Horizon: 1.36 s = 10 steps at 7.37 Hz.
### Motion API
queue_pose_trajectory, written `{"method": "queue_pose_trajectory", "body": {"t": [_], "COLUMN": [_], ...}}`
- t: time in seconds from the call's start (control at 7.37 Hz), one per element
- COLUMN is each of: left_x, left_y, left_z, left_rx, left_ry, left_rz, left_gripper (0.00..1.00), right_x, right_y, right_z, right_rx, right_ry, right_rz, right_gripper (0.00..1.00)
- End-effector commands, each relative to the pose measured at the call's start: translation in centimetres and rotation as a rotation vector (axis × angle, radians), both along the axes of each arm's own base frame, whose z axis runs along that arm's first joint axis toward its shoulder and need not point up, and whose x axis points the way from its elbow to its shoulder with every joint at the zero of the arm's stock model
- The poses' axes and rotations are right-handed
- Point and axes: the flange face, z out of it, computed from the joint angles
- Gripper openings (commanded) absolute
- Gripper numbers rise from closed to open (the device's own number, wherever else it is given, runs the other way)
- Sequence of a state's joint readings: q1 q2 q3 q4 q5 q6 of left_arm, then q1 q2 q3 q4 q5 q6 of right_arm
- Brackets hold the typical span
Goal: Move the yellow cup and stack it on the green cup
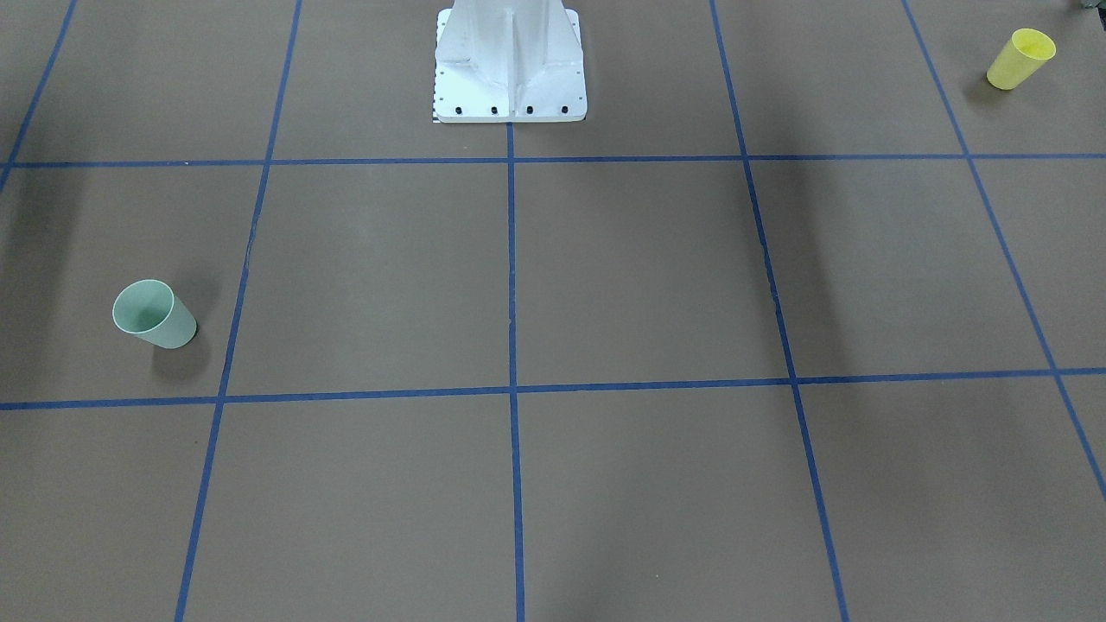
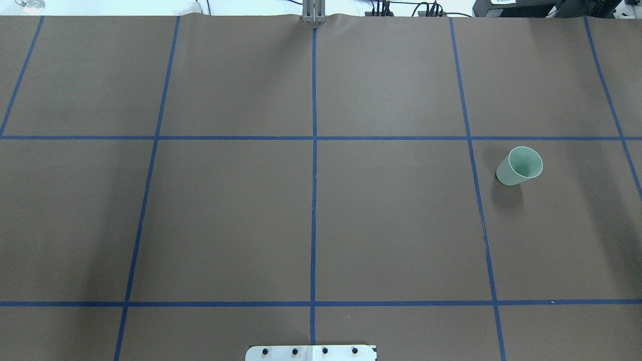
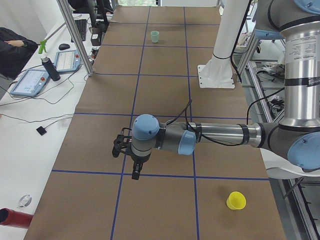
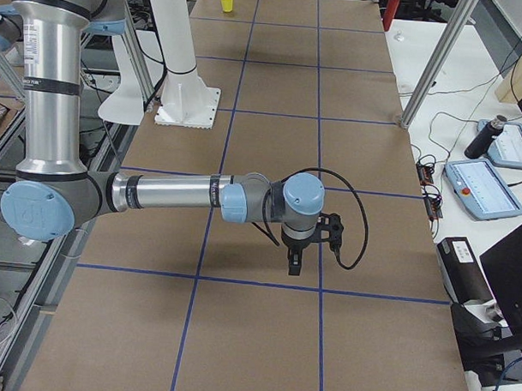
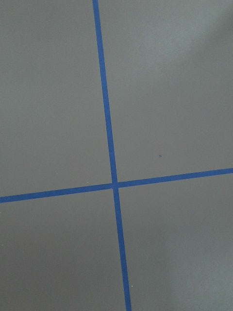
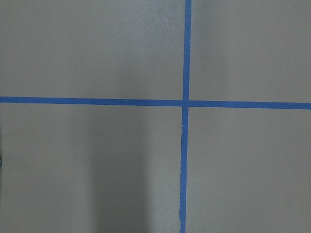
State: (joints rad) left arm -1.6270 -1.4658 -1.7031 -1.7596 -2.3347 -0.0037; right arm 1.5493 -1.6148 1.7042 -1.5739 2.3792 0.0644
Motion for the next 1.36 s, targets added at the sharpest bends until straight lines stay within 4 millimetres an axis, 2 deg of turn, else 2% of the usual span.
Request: {"method": "queue_pose_trajectory", "body": {"t": [0.0, 0.27, 0.54, 0.68, 0.81, 0.95, 1.09, 1.22], "left_x": [0.0, 0.0, 0.0, -0.1, -0.6, -1.1, -1.1, -1.2], "left_y": [0.0, -0.1, -0.1, -0.6, 0.2, 2.3, 6.0, 9.4], "left_z": [-0.1, -0.2, -0.6, -1.9, -3.9, -7.2, -9.6, -10.7], "left_rx": [0.001, 0.003, 0.005, 0.012, -0.003, -0.069, -0.121, -0.188], "left_ry": [0.0, 0.0, 0.0, -0.005, -0.067, -0.155, -0.181, -0.181], "left_rz": [0.0, 0.0, -0.007, -0.017, -0.034, -0.06, -0.093, -0.194], "left_gripper": [1.0, 1.0, 1.0, 1.0, 1.0, 1.0, 1.0, 1.0], "right_x": [0.0, 0.0, 0.0, 0.0, -0.1, -0.2, -0.2, -0.3], "right_y": [0.1, 0.1, 0.0, -0.2, -0.3, -0.3, -0.4, 0.0], "right_z": [-0.3, -0.4, -1.5, -3.1, -3.6, -4.8, -5.4, -5.1], "right_rx": [0.007, 0.012, 0.033, 0.058, 0.067, 0.088, 0.098, 0.09], "right_ry": [-0.002, -0.002, -0.002, -0.006, -0.01, -0.017, -0.017, -0.023], "right_rz": [0.0, -0.003, -0.001, 0.005, 0.004, 0.004, 0.004, 0.004], "right_gripper": [0.99, 0.99, 0.99, 0.99, 0.99, 0.99, 0.99, 0.99]}}
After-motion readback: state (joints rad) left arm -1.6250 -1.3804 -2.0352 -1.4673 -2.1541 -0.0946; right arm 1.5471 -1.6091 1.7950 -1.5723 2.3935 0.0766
